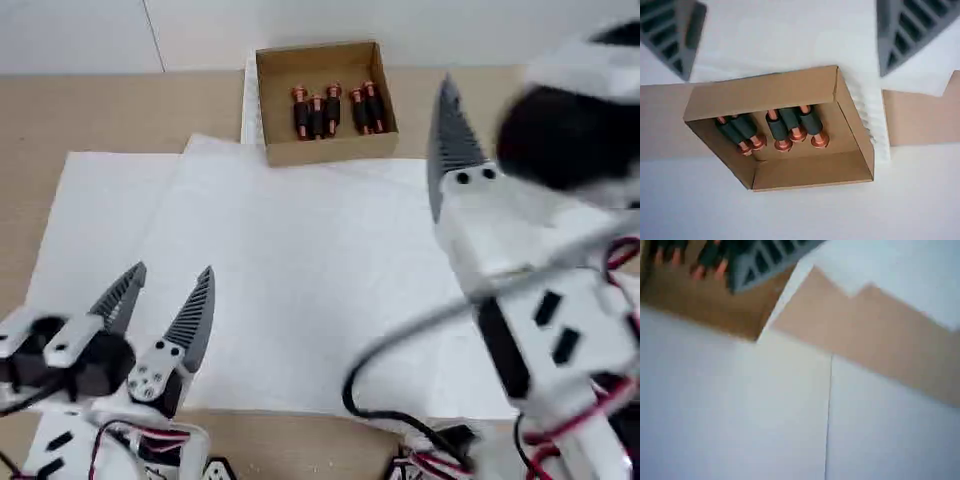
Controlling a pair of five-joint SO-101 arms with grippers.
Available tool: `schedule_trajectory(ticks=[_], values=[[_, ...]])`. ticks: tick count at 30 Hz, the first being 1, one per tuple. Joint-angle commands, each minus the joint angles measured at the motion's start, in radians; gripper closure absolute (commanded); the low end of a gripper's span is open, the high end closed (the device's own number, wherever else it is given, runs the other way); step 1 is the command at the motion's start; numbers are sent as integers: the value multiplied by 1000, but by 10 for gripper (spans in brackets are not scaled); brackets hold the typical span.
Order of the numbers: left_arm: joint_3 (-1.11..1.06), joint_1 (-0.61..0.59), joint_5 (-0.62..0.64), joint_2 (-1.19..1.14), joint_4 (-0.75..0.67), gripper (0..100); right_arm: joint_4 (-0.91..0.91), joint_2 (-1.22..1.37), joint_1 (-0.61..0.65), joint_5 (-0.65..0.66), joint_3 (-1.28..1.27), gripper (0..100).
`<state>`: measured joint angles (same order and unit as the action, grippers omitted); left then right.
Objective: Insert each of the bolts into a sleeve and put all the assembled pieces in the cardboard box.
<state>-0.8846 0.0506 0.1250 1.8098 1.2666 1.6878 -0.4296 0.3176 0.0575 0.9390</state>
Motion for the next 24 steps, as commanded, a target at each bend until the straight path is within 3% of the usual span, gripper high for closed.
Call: schedule_trajectory(ticks=[1,7,14,20,24], values=[[-58,-2,-8,12,2,770,-2,-186,-5,8,-462,735],[-166,-2,-6,12,-3,770,-157,-443,-5,11,-1092,735],[-232,-2,-9,12,-5,769,-653,-713,-5,12,-1758,734],[-288,-2,-9,12,-32,769,-1046,-908,-54,14,-2136,734],[-374,-3,-9,12,-103,769,-1156,-990,-130,14,-2298,734]])
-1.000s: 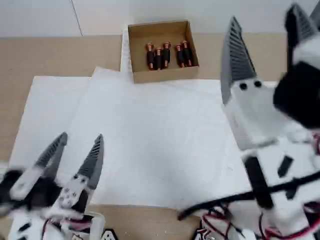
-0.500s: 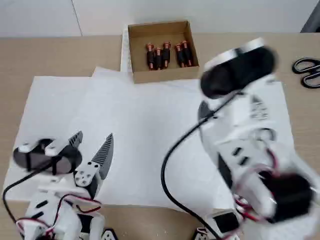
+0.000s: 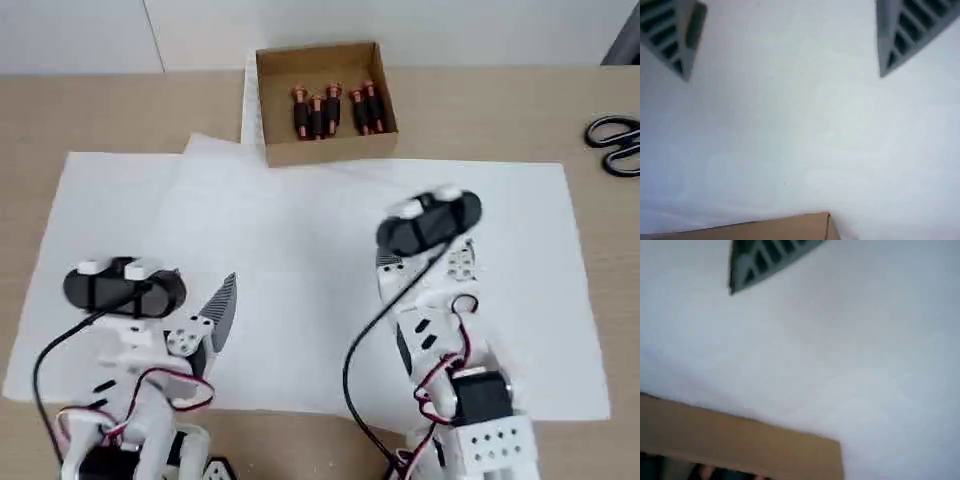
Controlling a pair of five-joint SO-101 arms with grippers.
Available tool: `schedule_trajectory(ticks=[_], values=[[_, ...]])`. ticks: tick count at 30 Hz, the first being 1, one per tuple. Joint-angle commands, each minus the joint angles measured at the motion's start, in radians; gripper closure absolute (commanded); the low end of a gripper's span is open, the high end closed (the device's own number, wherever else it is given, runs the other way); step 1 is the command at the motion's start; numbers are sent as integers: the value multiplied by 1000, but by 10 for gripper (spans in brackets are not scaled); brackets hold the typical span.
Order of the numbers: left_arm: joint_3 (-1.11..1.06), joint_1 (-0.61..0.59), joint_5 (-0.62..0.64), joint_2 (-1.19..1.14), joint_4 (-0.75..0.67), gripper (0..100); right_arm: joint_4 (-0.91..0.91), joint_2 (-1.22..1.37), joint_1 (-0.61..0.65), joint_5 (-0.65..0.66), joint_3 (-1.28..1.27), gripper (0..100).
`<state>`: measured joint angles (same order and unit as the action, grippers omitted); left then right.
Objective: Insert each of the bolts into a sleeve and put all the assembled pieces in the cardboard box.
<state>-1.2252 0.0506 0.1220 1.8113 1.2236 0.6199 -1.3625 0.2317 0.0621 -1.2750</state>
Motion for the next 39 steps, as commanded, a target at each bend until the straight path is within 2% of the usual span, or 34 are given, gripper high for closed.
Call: schedule_trajectory(ticks=[1,11,18,24,39], values=[[-58,-3,-6,11,-78,769,-99,-73,-56,9,-120,734],[-312,-3,-3,11,-158,769,-85,-300,-76,6,-420,734],[-400,-2,-3,11,-158,769,48,-415,-68,3,-411,734],[-404,-2,-3,11,-152,770,291,-426,-70,5,-410,734],[-404,-2,-3,11,-153,770,303,-452,-68,6,-410,734]])
